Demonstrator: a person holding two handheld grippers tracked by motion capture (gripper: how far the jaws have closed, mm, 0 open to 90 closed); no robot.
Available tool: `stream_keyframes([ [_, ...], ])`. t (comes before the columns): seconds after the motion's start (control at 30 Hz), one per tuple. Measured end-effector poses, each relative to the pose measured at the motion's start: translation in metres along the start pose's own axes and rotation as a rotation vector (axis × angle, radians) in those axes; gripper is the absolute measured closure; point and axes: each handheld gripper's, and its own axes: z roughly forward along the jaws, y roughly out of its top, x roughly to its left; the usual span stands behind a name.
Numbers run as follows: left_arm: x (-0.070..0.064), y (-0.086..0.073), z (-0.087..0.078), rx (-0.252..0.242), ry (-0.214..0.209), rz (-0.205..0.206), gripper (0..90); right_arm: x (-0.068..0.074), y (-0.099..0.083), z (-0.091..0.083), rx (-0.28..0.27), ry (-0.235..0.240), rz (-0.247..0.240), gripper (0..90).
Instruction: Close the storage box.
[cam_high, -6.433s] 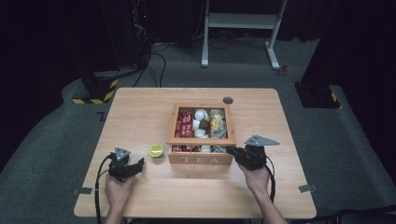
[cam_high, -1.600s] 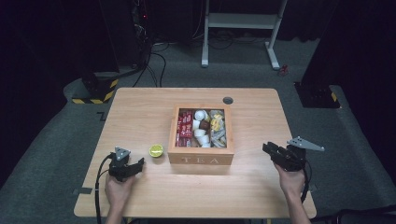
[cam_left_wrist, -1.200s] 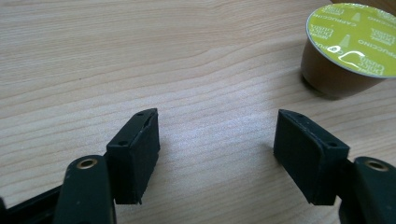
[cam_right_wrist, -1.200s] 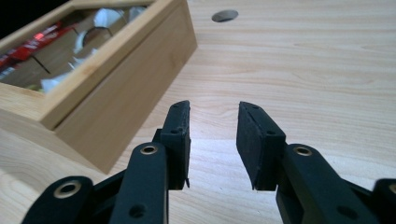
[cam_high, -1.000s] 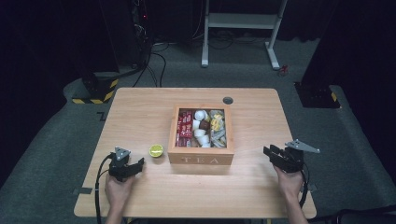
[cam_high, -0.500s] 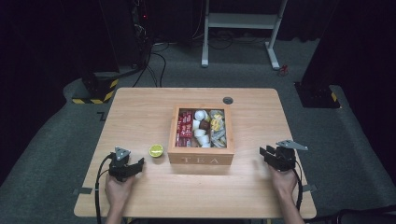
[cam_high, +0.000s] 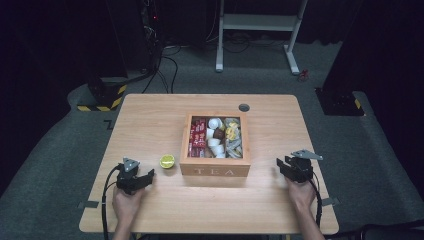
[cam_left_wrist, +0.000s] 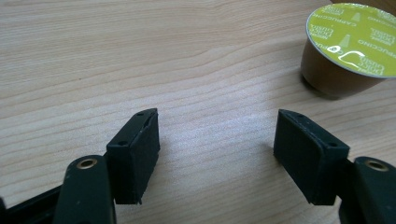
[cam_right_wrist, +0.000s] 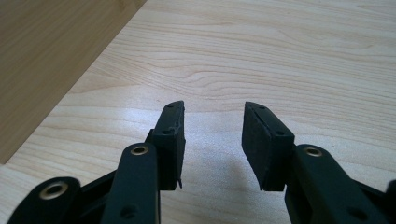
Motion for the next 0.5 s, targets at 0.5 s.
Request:
stream_keyframes([
  [0.5, -0.0002, 0.0000, 0.0000, 0.000, -0.002, -0.001, 31.8, 0.0015, -0.0029, 0.0107, 0.030, -0.013, -0.013, 54.8],
])
